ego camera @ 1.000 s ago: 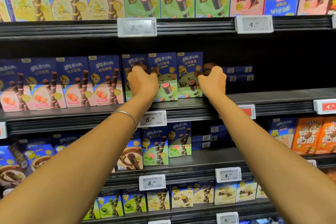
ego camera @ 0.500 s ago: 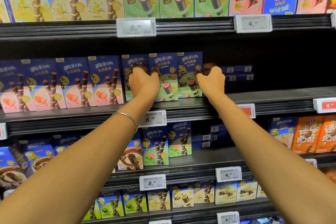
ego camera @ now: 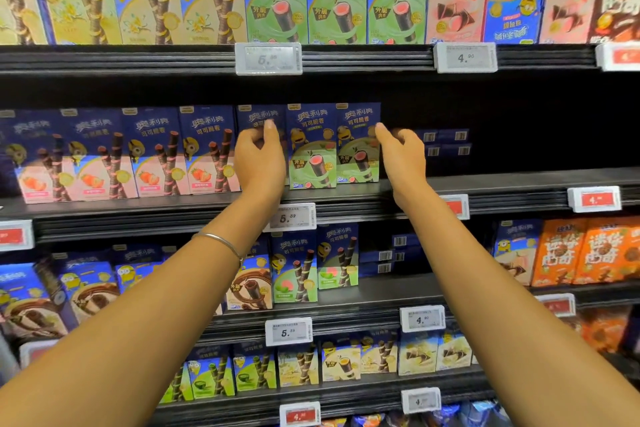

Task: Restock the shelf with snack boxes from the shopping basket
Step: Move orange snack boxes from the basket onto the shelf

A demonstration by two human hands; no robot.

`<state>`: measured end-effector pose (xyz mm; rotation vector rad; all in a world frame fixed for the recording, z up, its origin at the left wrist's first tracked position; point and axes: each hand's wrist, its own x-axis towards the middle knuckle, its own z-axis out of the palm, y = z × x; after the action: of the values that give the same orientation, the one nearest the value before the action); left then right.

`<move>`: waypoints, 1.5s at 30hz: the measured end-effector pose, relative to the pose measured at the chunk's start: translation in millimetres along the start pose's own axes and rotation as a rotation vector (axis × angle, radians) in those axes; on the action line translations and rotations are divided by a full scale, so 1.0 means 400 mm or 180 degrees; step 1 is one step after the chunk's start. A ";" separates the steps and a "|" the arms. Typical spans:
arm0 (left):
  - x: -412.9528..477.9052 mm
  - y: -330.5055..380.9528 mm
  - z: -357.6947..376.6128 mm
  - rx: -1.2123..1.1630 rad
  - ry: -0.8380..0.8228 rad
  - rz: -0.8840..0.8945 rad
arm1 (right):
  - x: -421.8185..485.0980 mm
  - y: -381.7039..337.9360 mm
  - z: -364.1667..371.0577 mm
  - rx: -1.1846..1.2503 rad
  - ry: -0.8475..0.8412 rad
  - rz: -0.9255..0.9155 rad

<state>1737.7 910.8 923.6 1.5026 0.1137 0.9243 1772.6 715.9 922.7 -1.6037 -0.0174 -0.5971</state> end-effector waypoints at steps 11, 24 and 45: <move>-0.304 -0.054 -0.231 -0.1309 -0.0228 -0.0734 | -0.390 0.104 -0.190 0.0398 -0.0403 0.0341; -1.196 -0.598 -0.459 0.0181 -0.0934 -0.3813 | -0.915 0.721 -0.598 -0.0882 -0.0850 0.2703; -1.905 -1.379 0.071 0.0903 -0.2008 -0.4460 | -1.114 1.904 -1.095 -0.2409 -0.0936 0.2935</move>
<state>1492.3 553.1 88.5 1.4421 0.7351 -0.7005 1501.2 350.1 49.0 -2.1543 0.7670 0.4136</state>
